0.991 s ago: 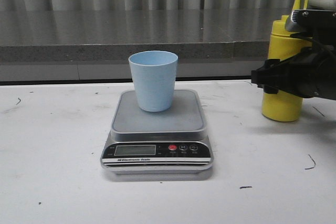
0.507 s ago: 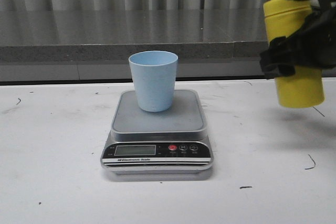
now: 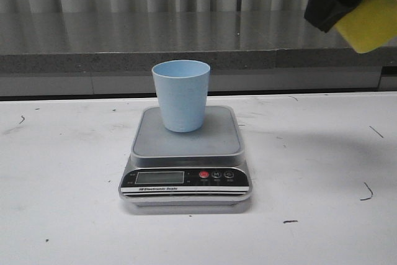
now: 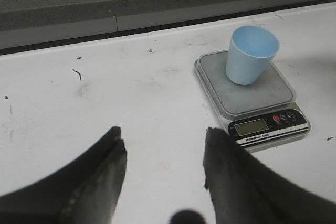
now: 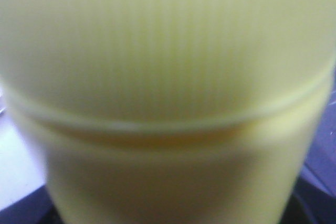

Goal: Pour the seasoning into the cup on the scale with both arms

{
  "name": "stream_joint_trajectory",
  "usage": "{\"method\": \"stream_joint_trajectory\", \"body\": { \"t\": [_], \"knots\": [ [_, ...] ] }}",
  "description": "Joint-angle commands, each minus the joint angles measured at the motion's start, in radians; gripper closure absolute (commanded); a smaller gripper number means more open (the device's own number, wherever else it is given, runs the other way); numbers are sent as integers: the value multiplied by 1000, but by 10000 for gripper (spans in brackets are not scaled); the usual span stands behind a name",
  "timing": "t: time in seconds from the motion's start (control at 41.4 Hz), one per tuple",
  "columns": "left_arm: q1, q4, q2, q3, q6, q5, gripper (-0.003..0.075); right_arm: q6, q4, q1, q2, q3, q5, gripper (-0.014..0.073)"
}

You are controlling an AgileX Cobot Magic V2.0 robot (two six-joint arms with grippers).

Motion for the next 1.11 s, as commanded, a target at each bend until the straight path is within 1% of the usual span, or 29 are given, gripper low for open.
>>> {"method": "stream_joint_trajectory", "body": {
  "t": [0.0, 0.217, 0.435, 0.58, 0.701, 0.967, 1.087],
  "knots": [
    [0, -4, 4, -25, -6, -72, 374, -10, -137, 60, -1, -81, 32, 231],
    [0, -4, 4, -25, -6, -72, 374, -9, -345, 153, 95, -120, 187, 231],
    [0, -4, 4, -25, -6, -72, 374, -9, -524, 217, 194, -120, 274, 231],
    [0, -4, 4, -25, -6, -72, 374, -9, -718, 255, 239, -120, 333, 231],
    [0, -4, 4, -25, -6, -72, 374, -9, -858, 271, 257, -120, 346, 231],
    [0, -4, 4, -25, -6, -72, 374, -9, -1014, 274, 259, -120, 349, 231],
    [0, -4, 4, -25, -6, -72, 374, -9, -1063, 274, 259, -120, 349, 231]
  ]
}}
